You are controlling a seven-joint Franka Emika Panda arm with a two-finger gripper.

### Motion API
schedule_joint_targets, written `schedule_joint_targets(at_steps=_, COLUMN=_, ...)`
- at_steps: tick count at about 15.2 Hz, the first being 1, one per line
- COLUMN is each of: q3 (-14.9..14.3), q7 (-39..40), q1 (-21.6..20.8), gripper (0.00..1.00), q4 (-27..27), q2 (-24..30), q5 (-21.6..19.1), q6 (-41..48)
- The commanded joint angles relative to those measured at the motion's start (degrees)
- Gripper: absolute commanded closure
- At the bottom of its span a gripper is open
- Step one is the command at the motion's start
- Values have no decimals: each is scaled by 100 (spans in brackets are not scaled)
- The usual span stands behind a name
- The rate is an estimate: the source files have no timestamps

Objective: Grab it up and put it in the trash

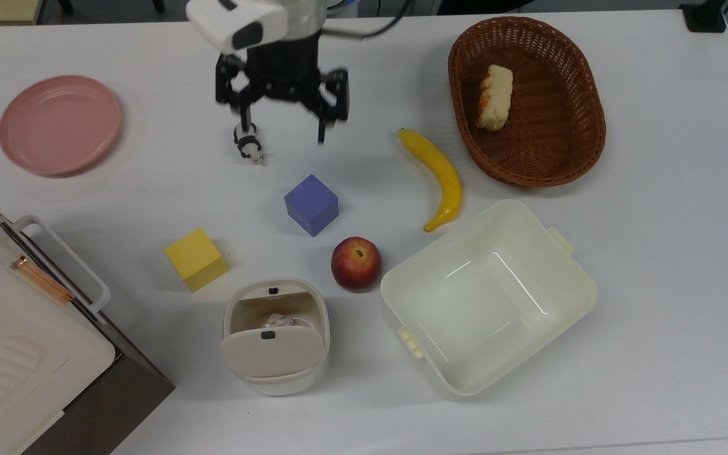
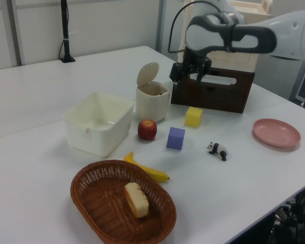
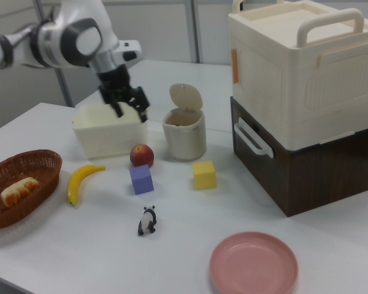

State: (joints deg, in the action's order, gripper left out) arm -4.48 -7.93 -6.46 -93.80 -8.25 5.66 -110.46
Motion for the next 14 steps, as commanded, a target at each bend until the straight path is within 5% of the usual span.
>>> schedule_joint_targets(at_steps=1, q3=78, q7=564, q1=-162, gripper=0, q4=-323, q2=674, q5=-30, q6=1147)
schedule_joint_targets(at_steps=7, q3=61, q7=485, q1=-101, gripper=0, q4=-279, q2=1000, q5=-908, q6=1421)
schedule_joint_targets(at_steps=14, q3=8, q7=-604, q1=13, gripper=0, q4=-253, q2=1018, q5=-891, q6=1387)
